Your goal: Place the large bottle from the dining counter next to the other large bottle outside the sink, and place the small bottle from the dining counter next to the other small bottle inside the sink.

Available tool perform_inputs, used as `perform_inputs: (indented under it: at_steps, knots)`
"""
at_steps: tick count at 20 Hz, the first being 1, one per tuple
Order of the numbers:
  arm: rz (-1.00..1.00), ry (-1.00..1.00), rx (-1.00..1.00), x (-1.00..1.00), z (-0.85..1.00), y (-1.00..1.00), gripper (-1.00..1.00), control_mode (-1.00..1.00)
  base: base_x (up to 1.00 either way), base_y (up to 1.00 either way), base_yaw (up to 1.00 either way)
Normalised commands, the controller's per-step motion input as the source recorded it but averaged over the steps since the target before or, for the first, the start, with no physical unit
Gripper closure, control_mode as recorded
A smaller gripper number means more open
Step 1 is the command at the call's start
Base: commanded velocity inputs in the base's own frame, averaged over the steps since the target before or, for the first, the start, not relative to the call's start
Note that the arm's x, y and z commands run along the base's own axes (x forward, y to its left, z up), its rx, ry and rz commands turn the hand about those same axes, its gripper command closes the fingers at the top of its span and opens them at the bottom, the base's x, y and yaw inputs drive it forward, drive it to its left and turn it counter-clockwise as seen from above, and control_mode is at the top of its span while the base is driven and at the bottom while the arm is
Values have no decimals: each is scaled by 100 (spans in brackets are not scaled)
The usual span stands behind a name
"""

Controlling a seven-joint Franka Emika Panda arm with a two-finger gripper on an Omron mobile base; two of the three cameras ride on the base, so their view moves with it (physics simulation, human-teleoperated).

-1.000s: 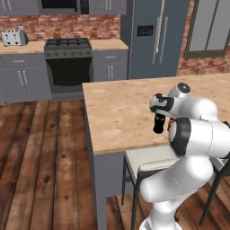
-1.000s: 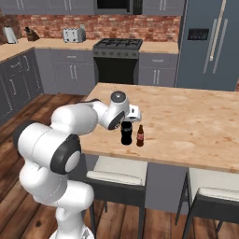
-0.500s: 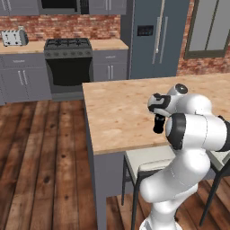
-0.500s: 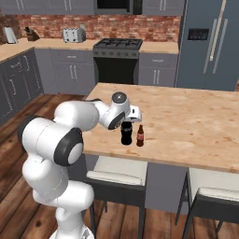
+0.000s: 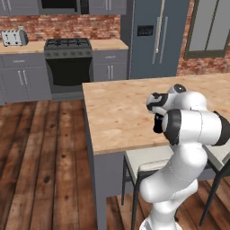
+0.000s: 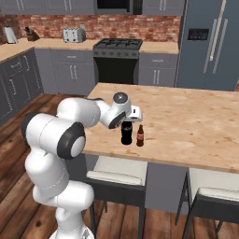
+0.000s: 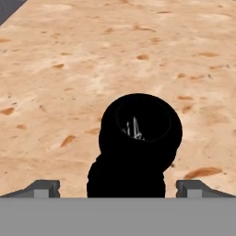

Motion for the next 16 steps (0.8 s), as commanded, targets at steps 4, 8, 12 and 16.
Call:
perform_inputs:
  at_steps: [4, 8, 12, 16]
  knots:
    - [0, 0, 0, 11, -5, -4, -100, -100, 0, 0, 0]
    - [0, 0, 0, 11, -5, -3, 100, -100, 0, 0, 0]
    - [0, 0, 0, 15, -5, 0, 100, -100, 0, 0, 0]
    - [0, 0, 0, 0, -1, -3, 100, -100, 0, 0, 0]
